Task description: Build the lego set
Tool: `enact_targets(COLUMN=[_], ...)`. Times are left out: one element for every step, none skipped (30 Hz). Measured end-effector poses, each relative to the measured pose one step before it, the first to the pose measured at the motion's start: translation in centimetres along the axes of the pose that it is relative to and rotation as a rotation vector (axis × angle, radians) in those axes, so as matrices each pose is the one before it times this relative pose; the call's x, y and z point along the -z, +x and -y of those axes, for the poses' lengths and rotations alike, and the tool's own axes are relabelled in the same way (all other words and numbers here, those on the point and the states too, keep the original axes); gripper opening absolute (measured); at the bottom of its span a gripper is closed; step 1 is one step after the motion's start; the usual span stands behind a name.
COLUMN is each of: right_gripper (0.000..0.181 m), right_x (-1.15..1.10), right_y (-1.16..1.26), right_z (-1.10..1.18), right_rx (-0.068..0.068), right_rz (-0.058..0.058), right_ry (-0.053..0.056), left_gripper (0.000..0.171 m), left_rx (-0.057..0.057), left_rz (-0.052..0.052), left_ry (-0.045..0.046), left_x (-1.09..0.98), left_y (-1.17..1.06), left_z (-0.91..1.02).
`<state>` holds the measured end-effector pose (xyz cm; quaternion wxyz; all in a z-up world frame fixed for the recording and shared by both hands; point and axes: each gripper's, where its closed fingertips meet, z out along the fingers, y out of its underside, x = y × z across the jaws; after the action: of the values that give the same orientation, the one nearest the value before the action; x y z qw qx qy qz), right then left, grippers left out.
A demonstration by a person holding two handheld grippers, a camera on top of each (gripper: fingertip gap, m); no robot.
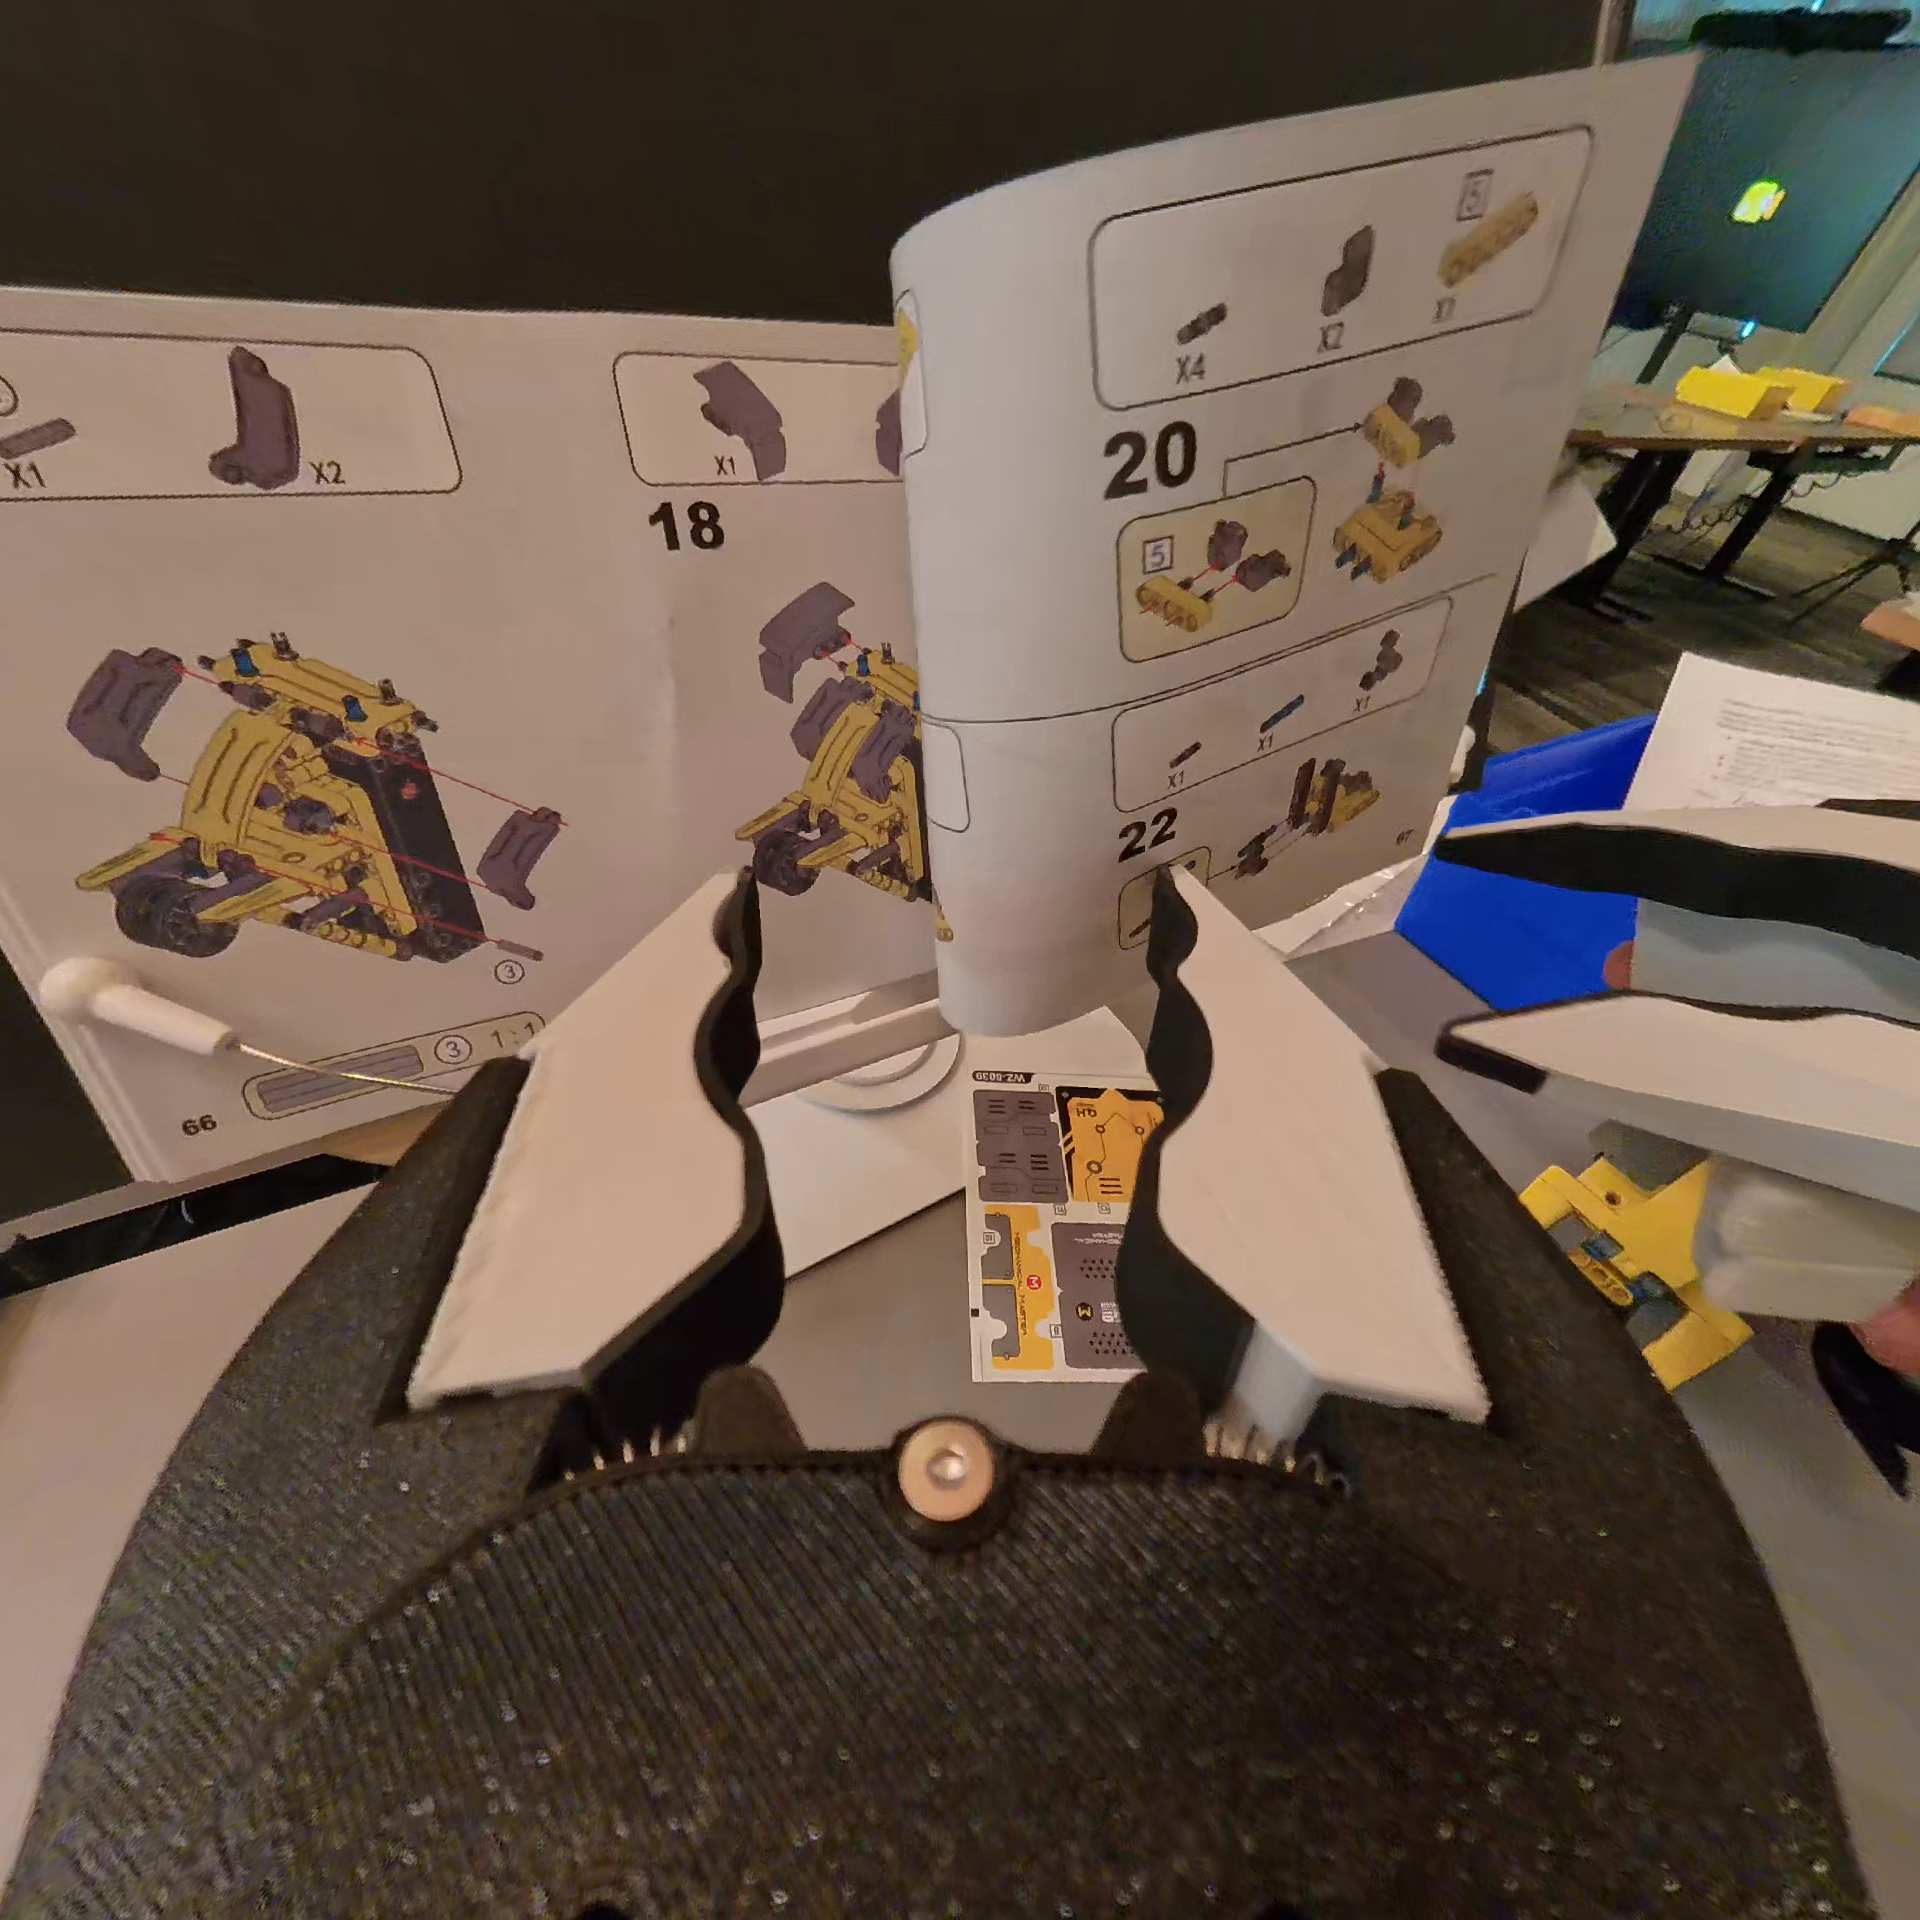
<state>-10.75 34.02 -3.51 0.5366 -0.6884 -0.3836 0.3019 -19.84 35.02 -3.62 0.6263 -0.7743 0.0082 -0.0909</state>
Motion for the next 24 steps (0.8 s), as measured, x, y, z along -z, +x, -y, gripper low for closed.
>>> enact_targets(right_gripper=[0.066, 0.067, 0.067, 0.067, 0.067, 0.067, 0.067, 0.067, 0.067, 0.067, 0.067, 0.067, 0.066, 0.066, 0.067, 0.068, 0.07, 0.07, 0.071, 0.071, 0.072, 0.072, 0.071, 0.071], right_x=[-0.212, -0.239, -0.292, -0.349, -0.398, -0.419, -0.368, -0.282, -0.198, -0.148, -0.184, -0.201, -0.273, -0.346, -0.424, -0.499, -0.534, -0.534, -0.503, -0.461, -0.423, -0.38, -0.345, -0.294], right_y=[0.55, 0.574, 0.221, -0.11, -0.276, -0.413, -0.696, -0.965, -1.072, -1.011, -0.721, -0.612, -0.669, -0.762, -0.864, -0.867, -0.604, -0.22, -0.067, -0.014, 0.094, 0.206, 0.211, 0.238], right_z=[0.198, 0.384, 0.448, 0.381, 0.19, 0.01, -0.114, -0.195, -0.227, -0.221, -0.187, -0.136, -0.158, -0.196, -0.221, -0.174, -0.091, -0.025, -0.001, 0.037, 0.08, 0.137, 0.118, 0.095], right_rx=[-0.011, -0.0247, -0.029, -0.0276, -0.0229, -0.0185, -0.0119, -0.0003, 0.0121, 0.0245, 0.0286, 0.0302, 0.0259, 0.0131, 0.0029, 0.0033, 0.0101, 0.0168, 0.024, 0.029, 0.0301, 0.0277, 0.0226, 0.0149], right_rz=[-0.0306, -0.0321, -0.012, 0.007, 0.0157, 0.0226, 0.0362, 0.0486, 0.0507, 0.0441, 0.0244, 0.0166, 0.0196, 0.0232, 0.0275, 0.0265, 0.0118, -0.009, -0.014, -0.0107, -0.0135, -0.0174, -0.0164, -0.0169], right_ry=[0.0102, 0.0157, 0.0178, 0.0137, 0.0039, -0.0052, -0.0098, -0.0102, -0.0072, -0.0035, -0.0021, -0.001, -0.0036, -0.0099, -0.0165, -0.0202, -0.0218, -0.0217, -0.0224, -0.0206, -0.0163, -0.0106, -0.0089, -0.0091], left_gripper=[0.073, 0.073, 0.073, 0.073, 0.073, 0.074, 0.074, 0.076, 0.077, 0.079, 0.08, 0.08, 0.08, 0.08, 0.08, 0.081, 0.079, 0.078, 0.078, 0.078, 0.077, 0.075, 0.071, 0.069], left_rx=[0.0007, 0.0, 0.0007, 0.002, 0.0038, 0.0029, -0.0012, -0.0102, -0.0142, -0.0086, 0.0023, 0.017, 0.0314, 0.0395, 0.04, 0.0359, 0.0313, 0.029, 0.0275, 0.025, 0.0215, 0.0149, 0.0072, 0.0025], left_rz=[-0.0015, 0.0009, 0.0019, 0.0001, -0.002, -0.0023, 0.0024, 0.0025, 0.0063, 0.0186, 0.0141, 0.0068, 0.0056, 0.0117, 0.0162, 0.0172, 0.0156, 0.0087, -0.0047, -0.0115, -0.0119, -0.0102, -0.0098, -0.0068], left_ry=[0.00175, -0.00186, -0.00142, -0.00119, -0.0018, -0.00336, -0.00563, -0.00527, -0.00191, 0.00655, 0.01559, 0.01991, 0.01756, 0.01205, 0.005, -0.00085, -0.00623, -0.01472, -0.01854, -0.01414, -0.00718, -0.00909, -0.01409, -0.01608], left_x=[-0.011, -0.04, -0.056, -0.049, -0.044, -0.01, 0.041, 0.158, 0.305, 0.46, 0.546, 0.582, 0.559, 0.496, 0.436, 0.363, 0.268, 0.134, 0.034, -0.023, -0.048, -0.093, -0.134, -0.162], left_y=[-0.001, -0.049, -0.084, -0.059, -0.049, -0.057, -0.173, -0.29, -0.498, -0.853, -0.937, -0.948, -1.012, -1.17, -1.267, -1.271, -1.175, -0.95, -0.619, -0.364, -0.214, -0.123, -0.027, 0.008], left_z=[0.059, -0.01, -0.029, -0.036, -0.061, -0.076, -0.06, 0.03, 0.198, 0.351, 0.492, 0.518, 0.462, 0.335, 0.16, 0.014, -0.131, -0.297, -0.377, -0.305, -0.217, -0.21, -0.268, -0.297])
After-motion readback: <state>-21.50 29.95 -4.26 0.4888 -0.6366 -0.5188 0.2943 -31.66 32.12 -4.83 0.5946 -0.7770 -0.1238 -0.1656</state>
